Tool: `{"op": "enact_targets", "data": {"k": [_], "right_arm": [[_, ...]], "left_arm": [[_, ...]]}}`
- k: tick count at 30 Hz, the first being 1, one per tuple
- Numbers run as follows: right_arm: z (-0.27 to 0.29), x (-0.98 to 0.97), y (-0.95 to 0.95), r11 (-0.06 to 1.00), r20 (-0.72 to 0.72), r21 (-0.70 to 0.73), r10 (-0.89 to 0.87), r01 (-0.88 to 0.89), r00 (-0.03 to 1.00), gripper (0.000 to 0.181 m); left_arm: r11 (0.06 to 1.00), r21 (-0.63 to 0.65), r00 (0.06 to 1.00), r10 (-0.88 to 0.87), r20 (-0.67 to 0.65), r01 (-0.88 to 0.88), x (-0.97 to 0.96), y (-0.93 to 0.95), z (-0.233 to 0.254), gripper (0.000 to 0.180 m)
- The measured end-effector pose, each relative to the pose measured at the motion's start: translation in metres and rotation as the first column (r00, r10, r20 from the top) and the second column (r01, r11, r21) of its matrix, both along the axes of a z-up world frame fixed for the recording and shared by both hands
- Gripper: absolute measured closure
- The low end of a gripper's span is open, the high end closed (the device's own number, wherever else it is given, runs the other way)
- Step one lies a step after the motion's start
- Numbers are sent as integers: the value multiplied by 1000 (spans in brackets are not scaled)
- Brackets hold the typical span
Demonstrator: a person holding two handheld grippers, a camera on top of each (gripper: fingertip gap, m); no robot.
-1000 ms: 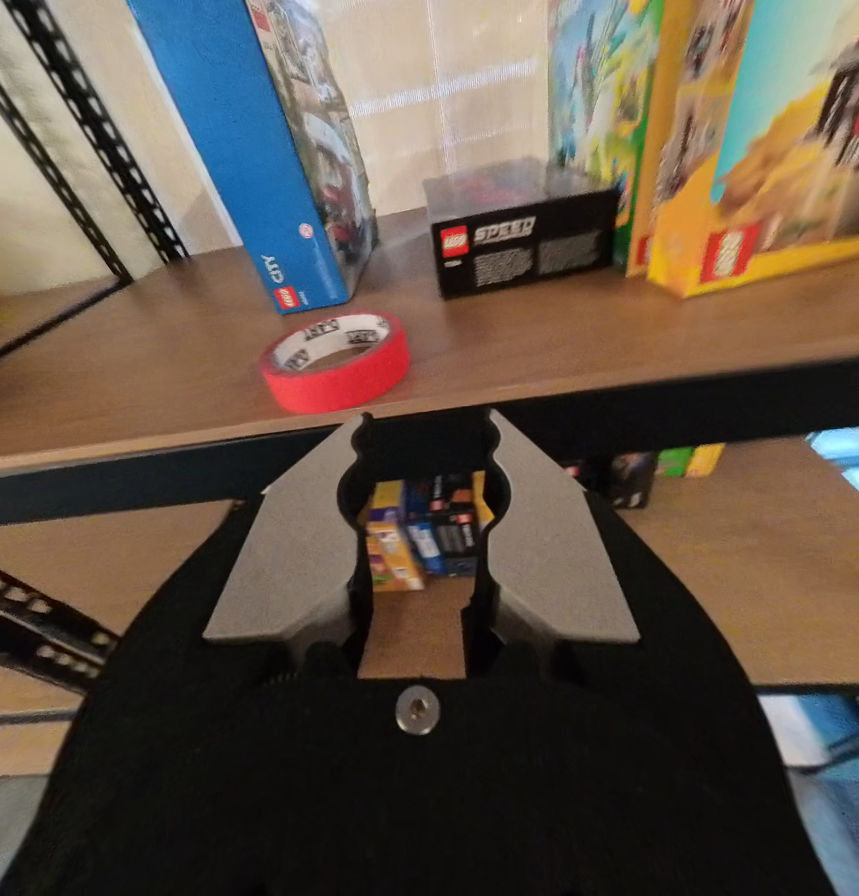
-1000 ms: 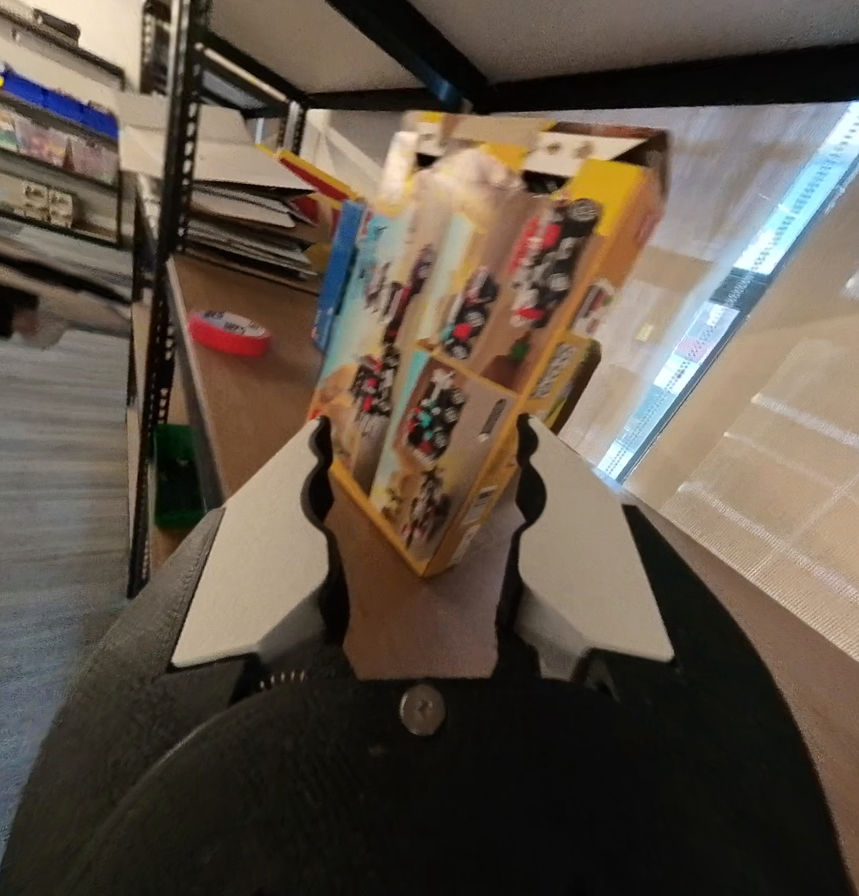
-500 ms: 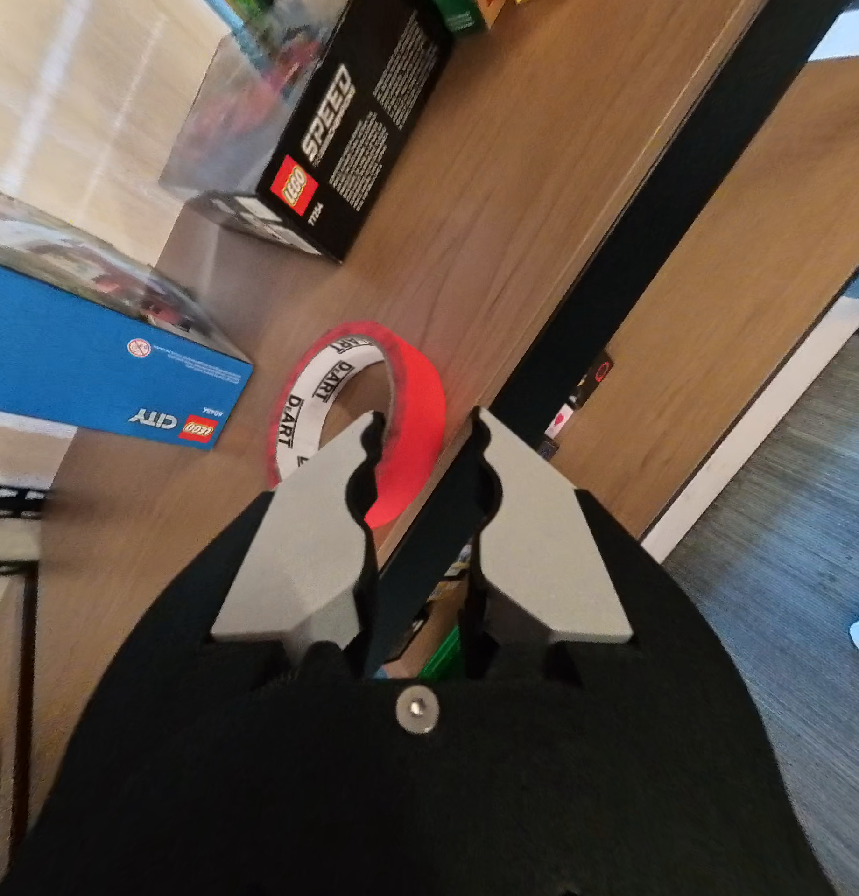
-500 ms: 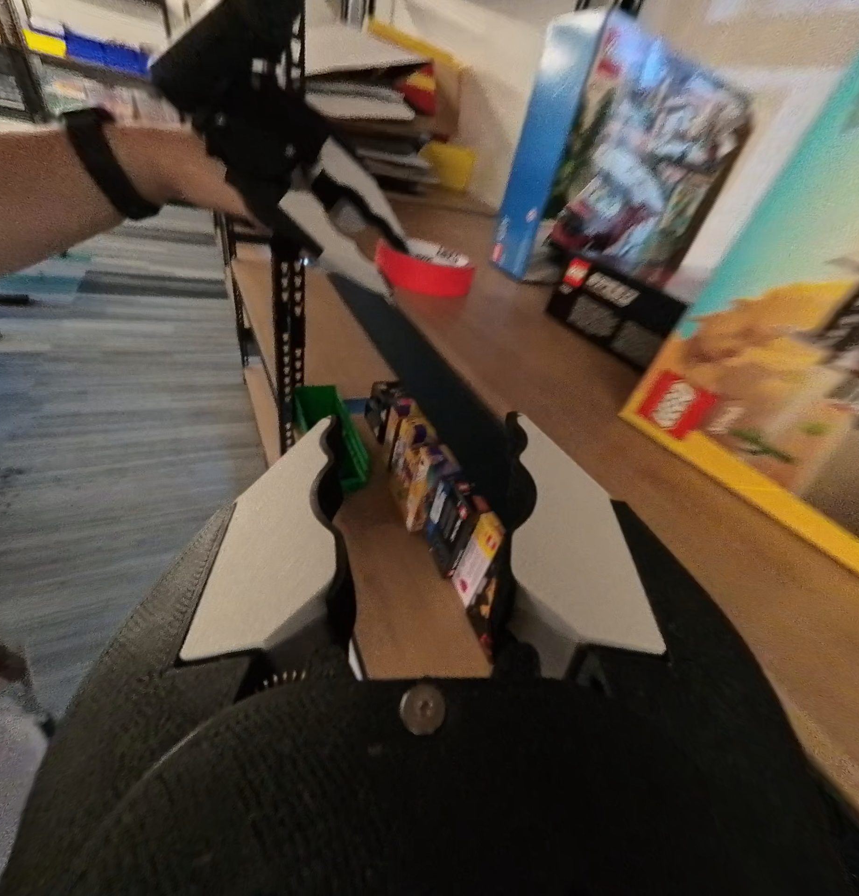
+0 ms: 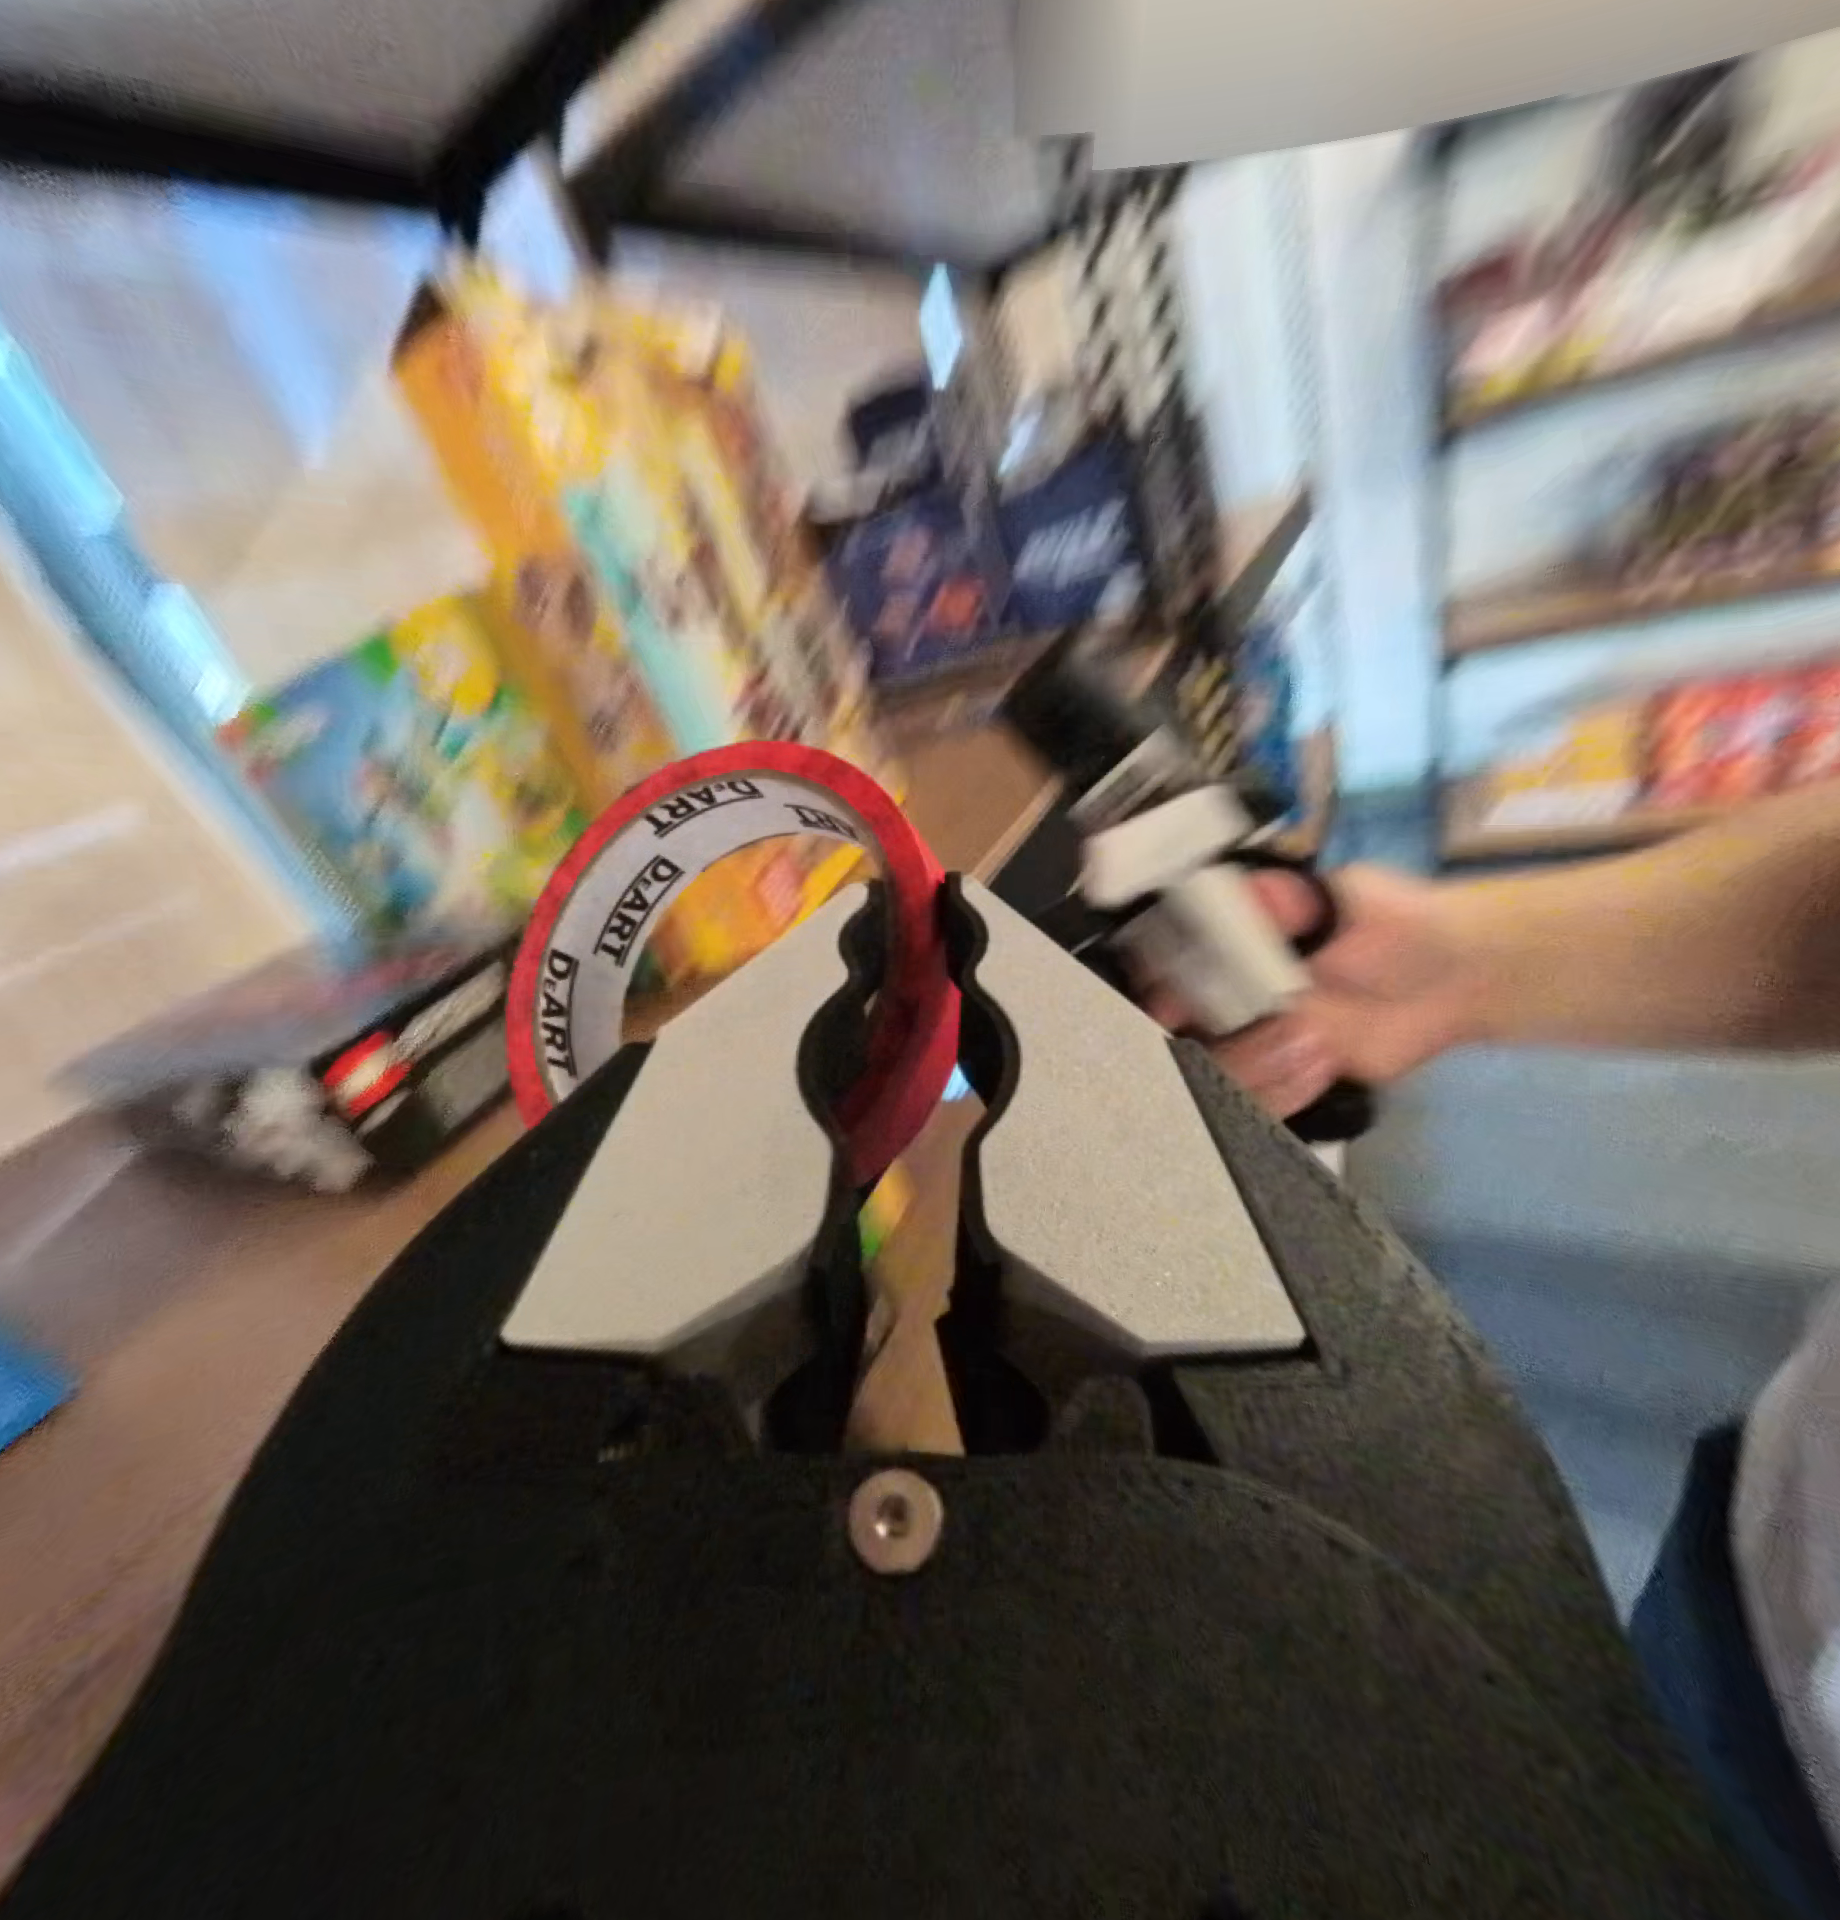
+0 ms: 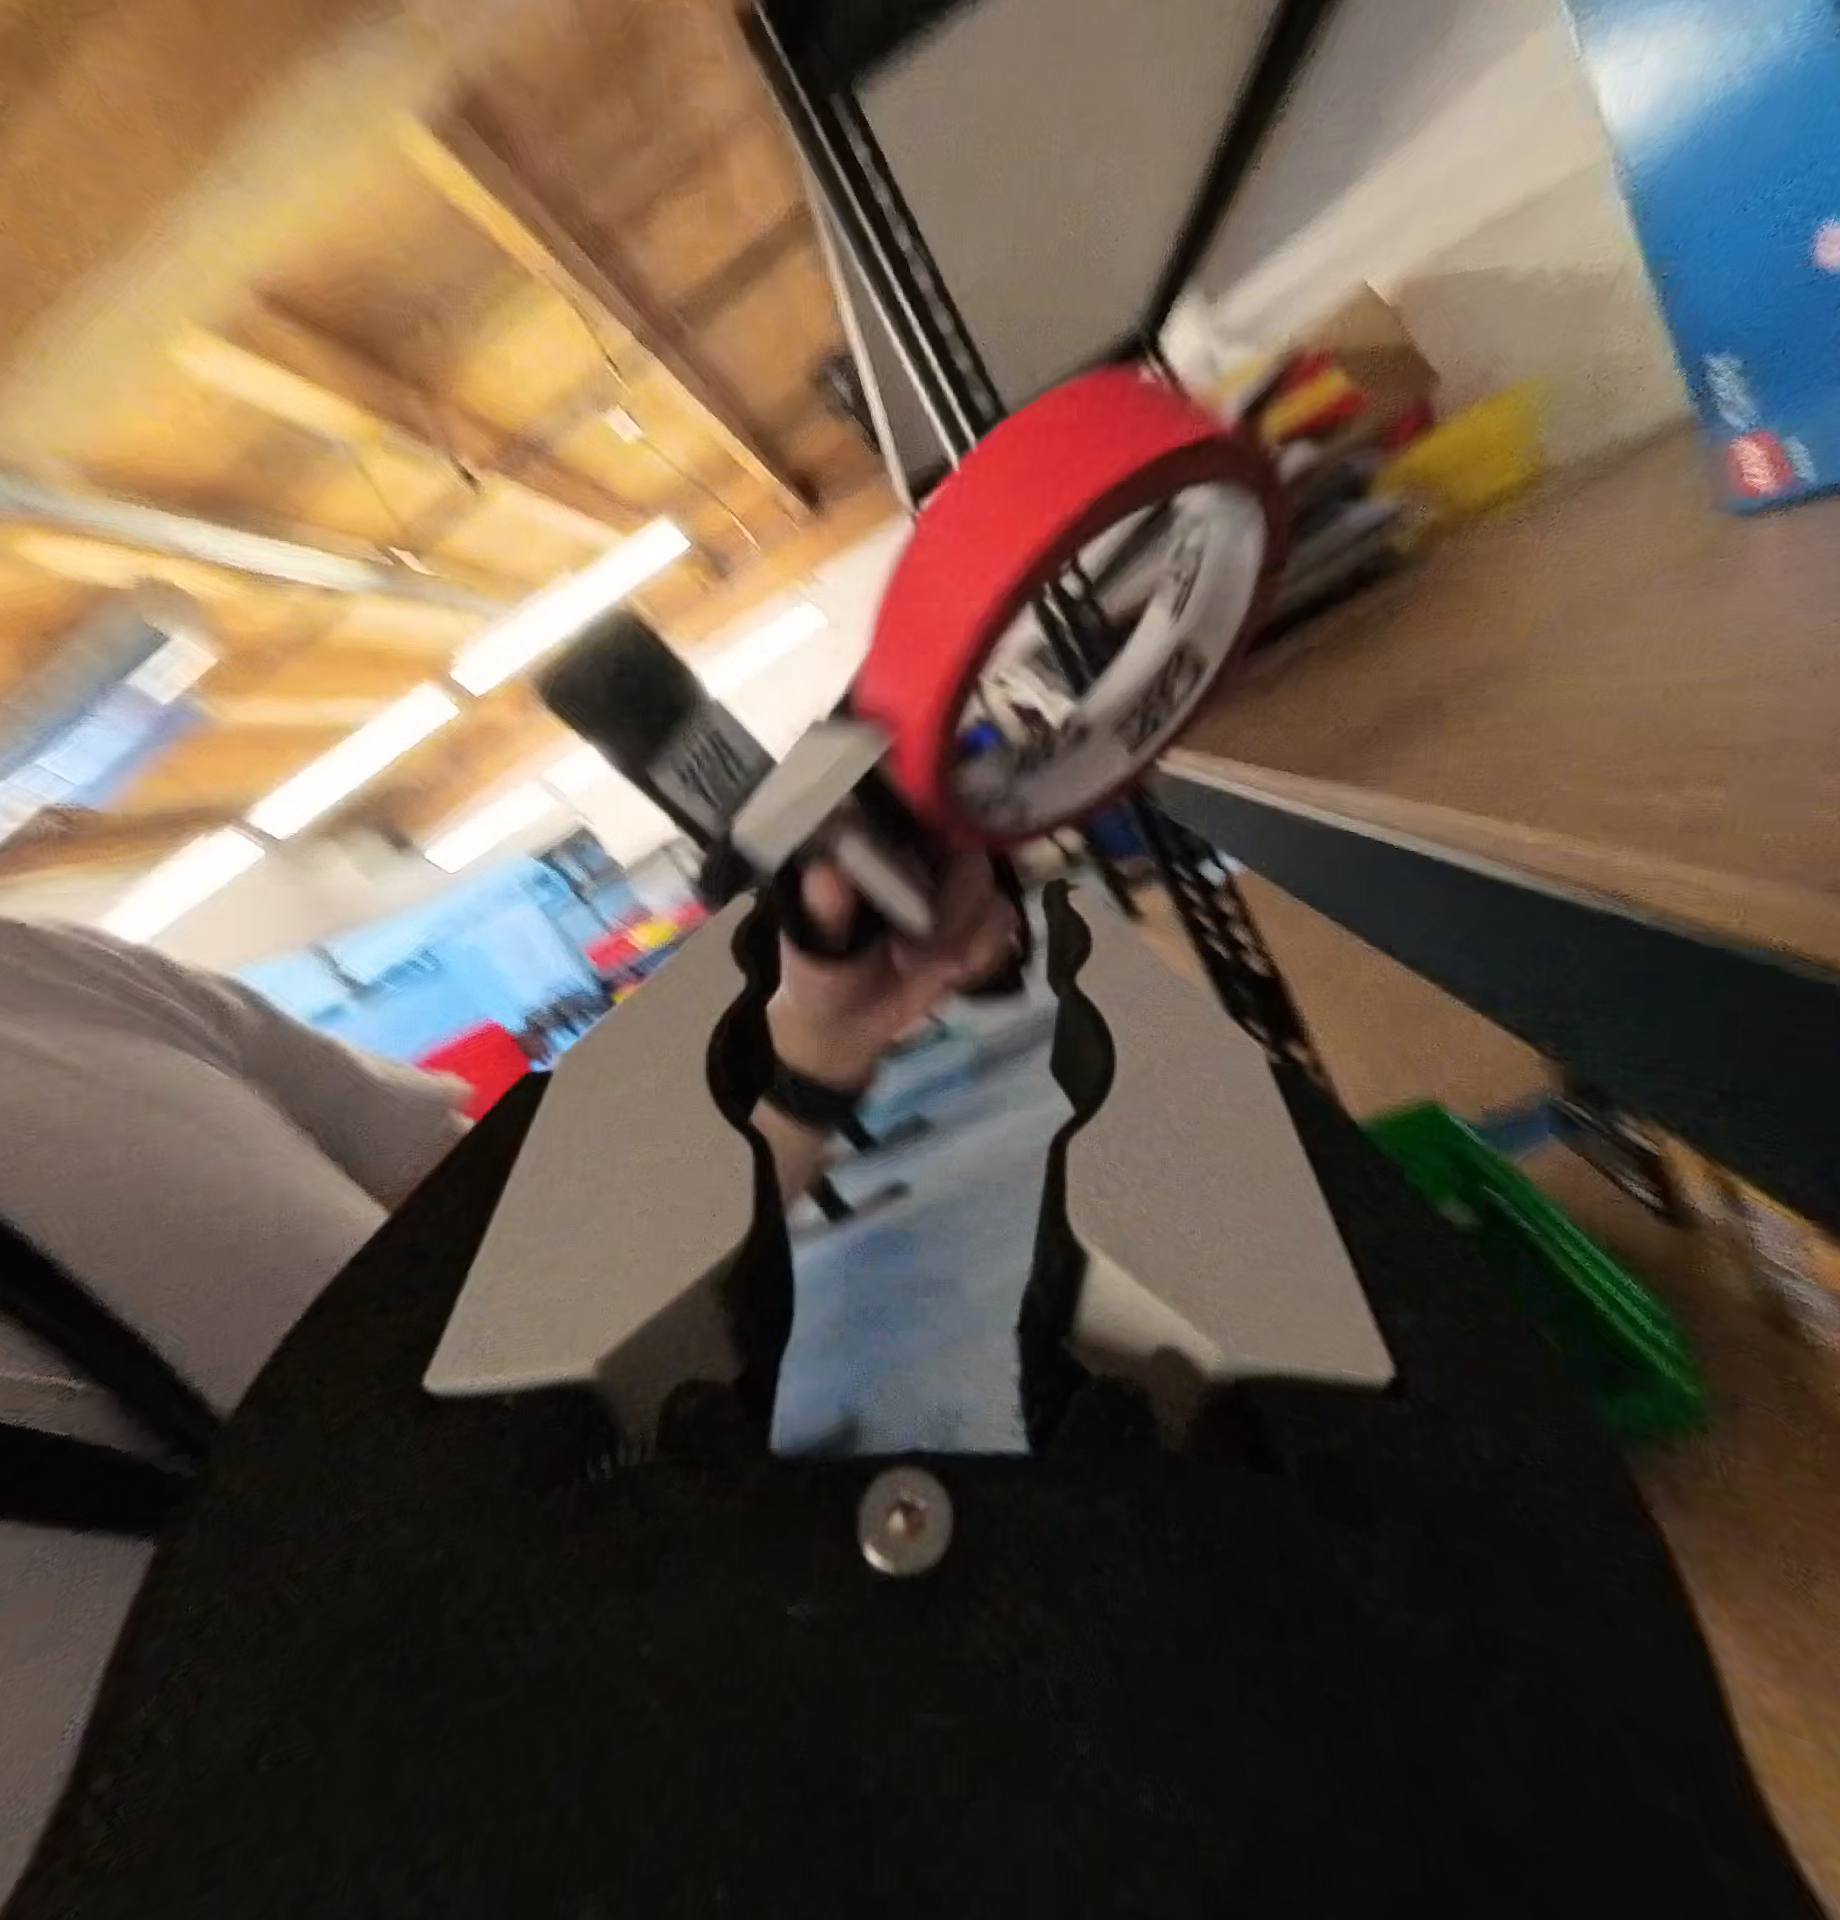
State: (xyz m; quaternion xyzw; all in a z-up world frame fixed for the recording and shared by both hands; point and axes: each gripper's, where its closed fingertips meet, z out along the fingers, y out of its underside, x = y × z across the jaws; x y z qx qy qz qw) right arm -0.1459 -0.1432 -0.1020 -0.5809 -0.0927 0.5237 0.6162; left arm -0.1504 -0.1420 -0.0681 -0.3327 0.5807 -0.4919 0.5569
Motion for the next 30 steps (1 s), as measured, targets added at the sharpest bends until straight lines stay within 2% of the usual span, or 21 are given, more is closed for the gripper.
{"op": "enact_targets", "data": {"k": [2, 4, 9, 10, 11, 13, 15, 17, 19, 22, 24, 27, 30], "right_arm": [[34, 6, -8, 998, -125, 51, 47, -41, 991, 135], [57, 4, -23, 992, -138, 100, 88, -75, 987, 143], [75, -22, -62, 968, -54, 160, 205, -194, 977, 152], [79, -24, -76, 951, -59, 202, 249, -233, 967, 168], [81, -23, -85, 946, -58, 219, 259, -241, 964, 170], [77, -15, -93, 955, 14, 228, 193, -191, 981, 171], [66, -2, -96, 970, 175, 216, 70, -107, 982, 174], [56, 19, -97, 966, 368, 258, -110, 12, 923, 174], [46, 39, -105, 947, 537, 318, -225, 52, 813, 173], [30, 66, -125, 948, 694, 315, -255, 34, 673, 173], [22, 84, -143, 944, 746, 330, -276, 23, 606, 173], [8, 112, -168, 948, 813, 317, -275, 5, 514, 173], [-7, 131, -192, 969, 857, 245, -196, -41, 476, 173]], "left_arm": [[994, -26, 979, -104, 178, 110, -15, -28, 18, 171], [990, -8, 954, -137, 268, 144, -21, -45, 20, 171], [941, -55, 904, -302, 301, 333, -18, -89, 17, 171], [934, -56, 899, -321, 299, 353, -15, -96, 17, 171], [924, -73, 897, -341, 282, 375, -11, -103, 15, 171], [919, -152, 920, -328, 216, 364, 0, -106, 11, 168], [936, -198, 952, -264, 158, 292, 9, -103, 10, 160], [966, -201, 984, -140, 112, 160, 20, -99, 14, 159], [998, -58, 998, 6, 65, -2, 39, -110, 18, 159], [966, 206, 987, 147, 66, -158, 69, -144, 33, 162], [927, 326, 983, 182, 37, -184, 91, -163, 36, 159], [805, 562, 973, 231, -5, -189, 121, -186, 27, 161], [734, 665, 961, 260, -92, -136, 146, -206, 10, 161]]}}
